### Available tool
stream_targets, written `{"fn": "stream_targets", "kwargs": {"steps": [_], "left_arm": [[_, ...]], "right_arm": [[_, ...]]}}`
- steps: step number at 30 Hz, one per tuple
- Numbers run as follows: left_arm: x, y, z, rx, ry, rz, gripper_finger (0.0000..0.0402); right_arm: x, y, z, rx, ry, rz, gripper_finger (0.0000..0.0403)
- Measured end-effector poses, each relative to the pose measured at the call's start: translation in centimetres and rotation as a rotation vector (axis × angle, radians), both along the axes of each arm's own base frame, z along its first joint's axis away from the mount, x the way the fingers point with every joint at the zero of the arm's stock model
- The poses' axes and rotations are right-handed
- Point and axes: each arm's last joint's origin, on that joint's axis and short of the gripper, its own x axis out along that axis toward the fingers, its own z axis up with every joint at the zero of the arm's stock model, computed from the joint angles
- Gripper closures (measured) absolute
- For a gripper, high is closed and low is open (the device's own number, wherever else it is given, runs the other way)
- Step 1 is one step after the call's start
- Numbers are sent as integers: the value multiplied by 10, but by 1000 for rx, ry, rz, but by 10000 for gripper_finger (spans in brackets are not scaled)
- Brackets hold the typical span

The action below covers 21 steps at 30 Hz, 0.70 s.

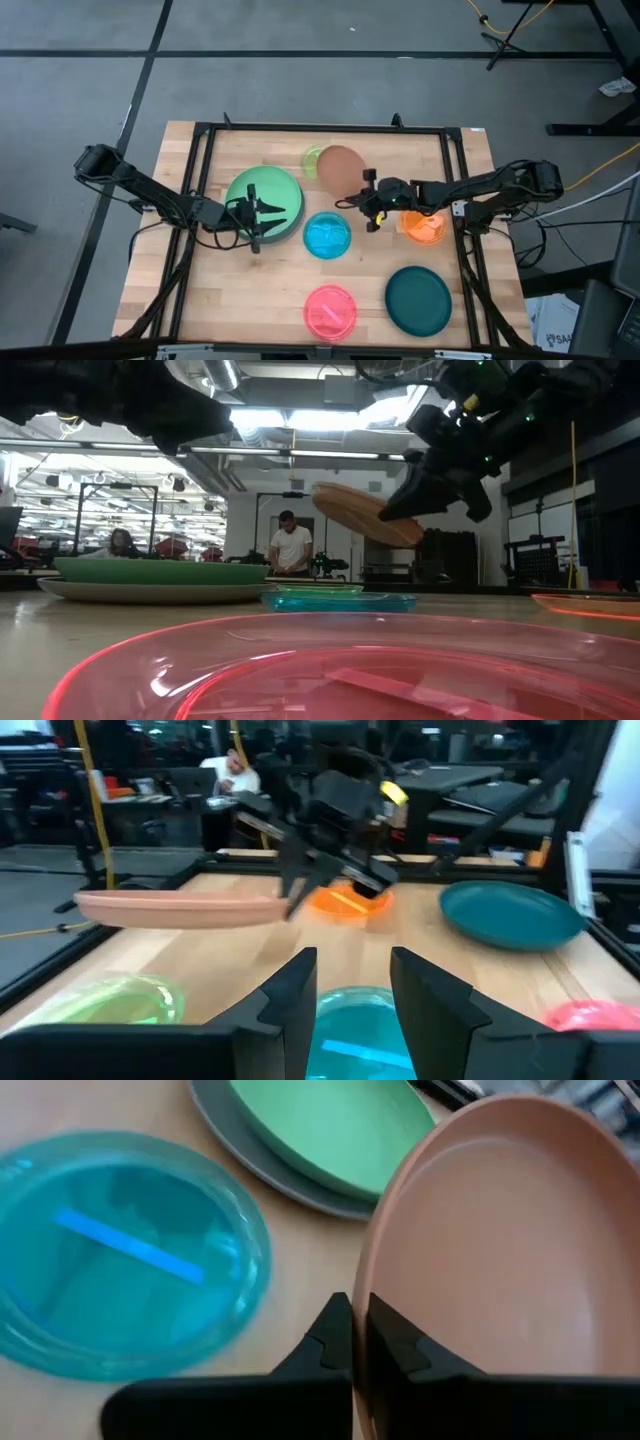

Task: Stack plastic plates
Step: Stack the brown plate on top of green plate

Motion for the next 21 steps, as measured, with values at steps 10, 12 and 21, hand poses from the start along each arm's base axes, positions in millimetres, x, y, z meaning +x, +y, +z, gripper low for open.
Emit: {"fn": "stream_targets", "kwargs": {"steps": [10, 12, 21], "left_arm": [[-1, 4, 7, -9, -58, 86, 278], [-2, 6, 9, -12, -68, 95, 278], [-13, 8, 24, 7, -129, 152, 278]], "right_arm": [[43, 4, -9, 9, 14, 118, 402], [54, 8, -8, 11, 15, 161, 402], [99, 17, -1, -4, -7, 291, 402]]}}
